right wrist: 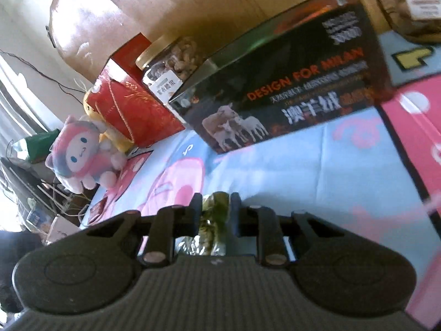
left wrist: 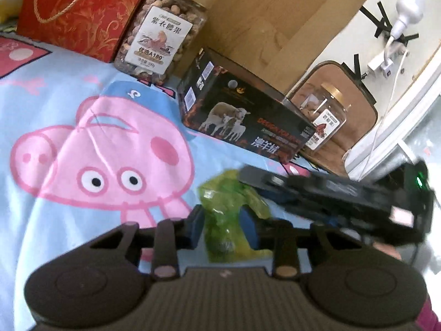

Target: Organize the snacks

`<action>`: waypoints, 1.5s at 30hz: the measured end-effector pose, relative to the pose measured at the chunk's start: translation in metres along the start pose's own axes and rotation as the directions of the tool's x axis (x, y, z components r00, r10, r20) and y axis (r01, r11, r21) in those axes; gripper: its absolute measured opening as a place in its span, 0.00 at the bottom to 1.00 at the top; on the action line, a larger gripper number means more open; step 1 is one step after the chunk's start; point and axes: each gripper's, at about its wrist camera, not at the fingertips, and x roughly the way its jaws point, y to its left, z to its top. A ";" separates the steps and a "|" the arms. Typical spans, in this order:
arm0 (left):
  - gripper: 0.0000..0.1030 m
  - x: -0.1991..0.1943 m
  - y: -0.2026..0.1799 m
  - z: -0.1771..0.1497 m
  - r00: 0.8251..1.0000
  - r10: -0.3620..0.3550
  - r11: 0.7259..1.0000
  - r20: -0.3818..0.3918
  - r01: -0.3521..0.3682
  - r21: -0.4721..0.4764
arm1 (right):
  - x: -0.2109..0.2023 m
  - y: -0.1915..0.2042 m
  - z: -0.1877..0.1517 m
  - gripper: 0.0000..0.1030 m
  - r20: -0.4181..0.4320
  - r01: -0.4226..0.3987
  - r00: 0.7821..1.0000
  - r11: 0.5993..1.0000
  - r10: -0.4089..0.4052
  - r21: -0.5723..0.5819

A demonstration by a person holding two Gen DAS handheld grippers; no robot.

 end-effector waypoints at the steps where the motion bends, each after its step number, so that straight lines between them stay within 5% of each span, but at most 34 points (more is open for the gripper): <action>1: 0.25 0.000 0.002 0.000 1.000 -0.005 1.000 -0.003 0.005 -0.004 | -0.011 -0.004 -0.004 0.21 0.007 -0.028 1.000 0.999 0.028 0.023; 4: 0.24 0.001 0.001 0.000 1.000 -0.016 1.000 -0.008 0.016 0.003 | -0.040 -0.004 -0.024 0.16 0.016 -0.082 0.997 0.996 0.081 0.042; 11: 0.25 0.001 -0.009 -0.002 0.997 -0.058 0.998 -0.046 0.059 0.020 | -0.065 0.000 -0.072 0.23 -0.008 -0.075 0.997 0.997 0.075 0.004; 16: 0.30 -0.042 -0.005 -0.005 0.996 -0.084 0.996 -0.001 0.084 -0.024 | -0.079 0.014 -0.073 0.38 0.013 -0.026 1.000 0.993 0.028 -0.111; 25: 0.45 -0.042 -0.002 -0.040 0.989 -0.118 0.988 -0.089 0.108 -0.108 | -0.070 0.001 -0.071 0.38 0.002 -0.074 0.997 0.996 0.074 -0.059; 28: 0.44 -0.040 -0.002 -0.044 0.990 -0.130 0.986 -0.059 0.123 -0.112 | -0.065 0.004 -0.074 0.19 -0.037 -0.088 0.996 0.994 0.086 -0.067; 29: 0.36 -0.040 -0.001 -0.044 0.989 -0.137 0.984 -0.054 0.129 -0.122 | -0.064 0.004 -0.077 0.15 -0.047 -0.110 0.993 0.992 0.107 -0.060; 34: 0.28 -0.033 -0.016 -0.034 0.970 -0.231 0.968 -0.073 0.222 -0.119 | -0.071 0.019 -0.078 0.13 -0.010 -0.123 0.992 0.985 0.122 -0.117; 40: 0.29 -0.033 -0.039 0.000 0.977 -0.212 0.977 -0.007 0.212 -0.023 | -0.080 0.013 -0.050 0.11 0.093 -0.169 0.980 0.984 0.173 -0.047; 45: 0.53 -0.034 -0.019 0.003 0.974 -0.224 0.968 0.034 0.227 -0.108 | -0.098 -0.027 -0.038 0.04 0.192 -0.332 0.936 0.922 0.295 0.200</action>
